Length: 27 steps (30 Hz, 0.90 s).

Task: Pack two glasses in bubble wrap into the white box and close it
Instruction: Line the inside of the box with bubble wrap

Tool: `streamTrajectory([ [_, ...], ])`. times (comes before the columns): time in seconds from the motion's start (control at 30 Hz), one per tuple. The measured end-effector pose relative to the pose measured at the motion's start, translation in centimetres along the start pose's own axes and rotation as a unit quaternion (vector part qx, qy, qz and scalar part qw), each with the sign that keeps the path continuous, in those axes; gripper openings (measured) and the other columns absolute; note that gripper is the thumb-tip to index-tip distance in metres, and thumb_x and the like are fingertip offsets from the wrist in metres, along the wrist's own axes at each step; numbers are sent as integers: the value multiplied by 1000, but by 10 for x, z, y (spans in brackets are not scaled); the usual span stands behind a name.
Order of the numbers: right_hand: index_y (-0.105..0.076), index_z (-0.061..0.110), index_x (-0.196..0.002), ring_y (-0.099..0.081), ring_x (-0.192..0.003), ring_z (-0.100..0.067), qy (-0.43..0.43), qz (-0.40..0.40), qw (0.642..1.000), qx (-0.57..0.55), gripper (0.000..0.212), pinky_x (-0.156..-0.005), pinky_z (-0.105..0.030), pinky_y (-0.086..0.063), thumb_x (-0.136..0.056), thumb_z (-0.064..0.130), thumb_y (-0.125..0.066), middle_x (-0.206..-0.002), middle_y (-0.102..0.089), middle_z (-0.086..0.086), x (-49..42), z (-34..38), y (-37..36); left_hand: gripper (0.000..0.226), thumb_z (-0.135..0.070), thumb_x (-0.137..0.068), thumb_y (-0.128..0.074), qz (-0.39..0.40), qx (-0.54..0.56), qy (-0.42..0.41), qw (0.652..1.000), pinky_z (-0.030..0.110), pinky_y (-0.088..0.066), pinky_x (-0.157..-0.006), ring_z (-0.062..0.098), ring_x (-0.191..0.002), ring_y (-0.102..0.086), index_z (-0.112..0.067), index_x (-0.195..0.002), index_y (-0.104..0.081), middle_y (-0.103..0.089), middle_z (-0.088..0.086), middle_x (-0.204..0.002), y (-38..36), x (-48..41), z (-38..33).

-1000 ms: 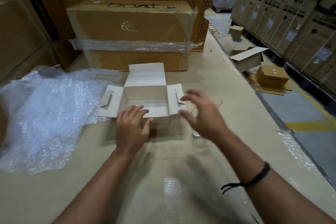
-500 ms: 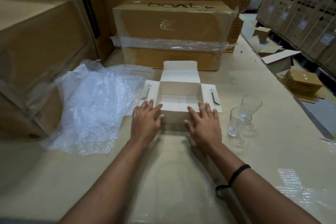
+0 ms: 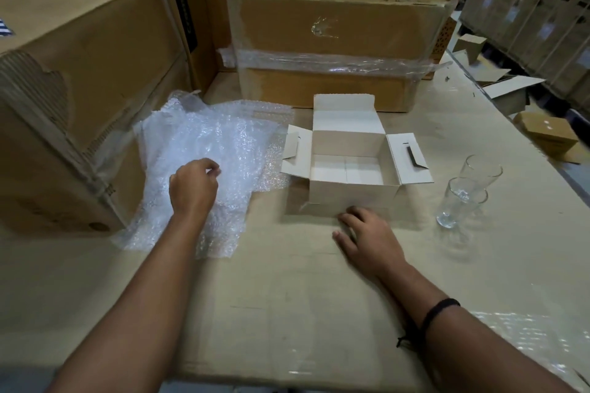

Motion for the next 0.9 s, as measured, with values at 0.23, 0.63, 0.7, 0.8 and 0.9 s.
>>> streamTrajectory([
  [0.23, -65, 18, -122, -54, -117, -26, -14, 8, 1000, 19, 60, -99, -38, -44, -87, 58, -37, -127, -60, -4, 2, 3, -1, 58, -46, -84, -69, 56, -81, -10, 995, 44, -32, -96, 32, -118, -49, -18, -133, -53, -58, 7, -129, -24, -2, -1],
  [0.63, -74, 21, -92, -62, -97, -10, -74, -1, 988, -136, 43, -86, -35, -48, -85, 56, -48, -103, -70, 0, 0, -2, 5, 28, -29, -94, -56, 11, 227, -234, 945, 28, -48, -80, 17, -89, -66, -7, -103, -70, -73, 6, -98, -12, 67, -35],
  [0.7, -66, 7, -78, -59, -69, -13, -147, -25, 945, -290, 61, -68, -37, -44, -86, 64, -47, -78, -68, -11, -5, 8, 15, 28, -33, -91, -58, 49, 226, -284, 930, 28, -49, -78, 16, -86, -67, -10, -99, -73, -74, 3, -95, -20, 88, -35],
  [0.8, -66, 1, -96, -59, -66, -19, -169, -14, 845, -507, 53, -62, -30, -48, -93, 53, -52, -79, -65, -12, -20, 37, 26, 28, -36, -88, -61, 101, 220, -335, 911, 33, -51, -73, 14, -84, -67, -12, -96, -74, -75, 0, -92, -30, 106, -37],
  [0.9, -64, 4, -112, -68, -75, -22, -196, 6, 824, -532, 31, -62, -33, -55, -89, 24, -69, -96, -70, -11, -35, 55, 29, 51, -58, -86, -55, 137, 211, -353, 901, 25, -47, -83, 12, -92, -64, -13, -101, -73, -74, 0, -99, -33, 110, -37],
])
Point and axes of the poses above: each hand's wrist, its own x-axis away from the middle knuckle, its own y-axis out of the back of the hand, z = x × y, the point moved 2 cm from there along -x, towards the middle knuckle
